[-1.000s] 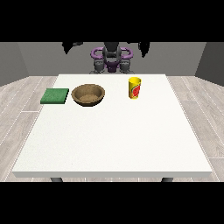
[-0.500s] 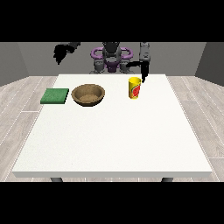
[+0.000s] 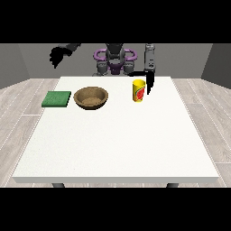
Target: Pick the cup and pour the ball into the bowl, then pick the bowl and place it on the pad
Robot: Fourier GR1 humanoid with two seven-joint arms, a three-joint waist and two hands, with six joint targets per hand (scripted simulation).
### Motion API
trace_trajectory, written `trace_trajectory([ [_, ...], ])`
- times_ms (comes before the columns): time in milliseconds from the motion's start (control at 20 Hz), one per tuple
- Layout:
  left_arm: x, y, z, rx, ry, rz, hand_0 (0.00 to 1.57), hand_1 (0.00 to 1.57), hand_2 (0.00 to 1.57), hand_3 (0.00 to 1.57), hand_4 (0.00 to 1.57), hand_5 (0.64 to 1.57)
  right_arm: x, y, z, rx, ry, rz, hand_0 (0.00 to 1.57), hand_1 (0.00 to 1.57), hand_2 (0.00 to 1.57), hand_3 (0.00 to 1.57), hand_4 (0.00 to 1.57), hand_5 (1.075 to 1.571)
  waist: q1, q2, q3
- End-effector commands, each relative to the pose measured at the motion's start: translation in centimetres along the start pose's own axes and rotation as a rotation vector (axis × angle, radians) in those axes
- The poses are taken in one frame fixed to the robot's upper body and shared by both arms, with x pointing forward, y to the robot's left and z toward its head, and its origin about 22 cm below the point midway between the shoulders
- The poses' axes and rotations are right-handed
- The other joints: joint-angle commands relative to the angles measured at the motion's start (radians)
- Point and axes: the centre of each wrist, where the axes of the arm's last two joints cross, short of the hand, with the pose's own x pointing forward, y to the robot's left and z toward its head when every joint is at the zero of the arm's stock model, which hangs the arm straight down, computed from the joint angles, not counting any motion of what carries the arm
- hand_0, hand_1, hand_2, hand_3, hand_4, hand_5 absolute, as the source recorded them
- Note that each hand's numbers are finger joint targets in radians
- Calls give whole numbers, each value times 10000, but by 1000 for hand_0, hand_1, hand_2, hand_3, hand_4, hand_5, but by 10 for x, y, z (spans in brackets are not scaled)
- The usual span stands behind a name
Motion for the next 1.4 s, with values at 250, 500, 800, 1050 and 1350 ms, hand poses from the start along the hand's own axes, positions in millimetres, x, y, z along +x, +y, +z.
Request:
trace_trajectory([
  [250, -38, 14, 1, 435, 39, -126, 0, 0, 0, 0, 363, 1464, 7, -30, -5, 100, -152, 30, 0, 0, 0, 0, 675, 1564, -284, 217, -1],
  [500, -49, 7, 3, 973, -504, -1616, 1151, 1151, 1571, 1571, 1309, 1475, 27, -18, -16, 536, -891, -76, 0, 0, 0, 121, 650, 1568, -905, 930, -6],
  [800, -45, 27, -13, 1293, -97, -2322, 1284, 1284, 1571, 1571, 1381, 1449, 36, -46, -10, 440, -406, -69, 0, 0, 0, 166, 637, 1566, -969, 488, -2],
  [1050, -32, -15, -27, 1006, 327, -3948, 1267, 1267, 1571, 1571, 1401, 1432, 30, -84, -14, -61, 527, -217, 0, 0, 0, 293, 636, 1567, -702, -697, 14],
  [1350, -12, -54, -50, 85, -567, -7832, 1337, 1337, 1571, 1571, 1408, 1525, 0, -83, -7, -97, 1908, -155, 0, 0, 0, 250, 634, 1562, -566, -1707, 56],
])
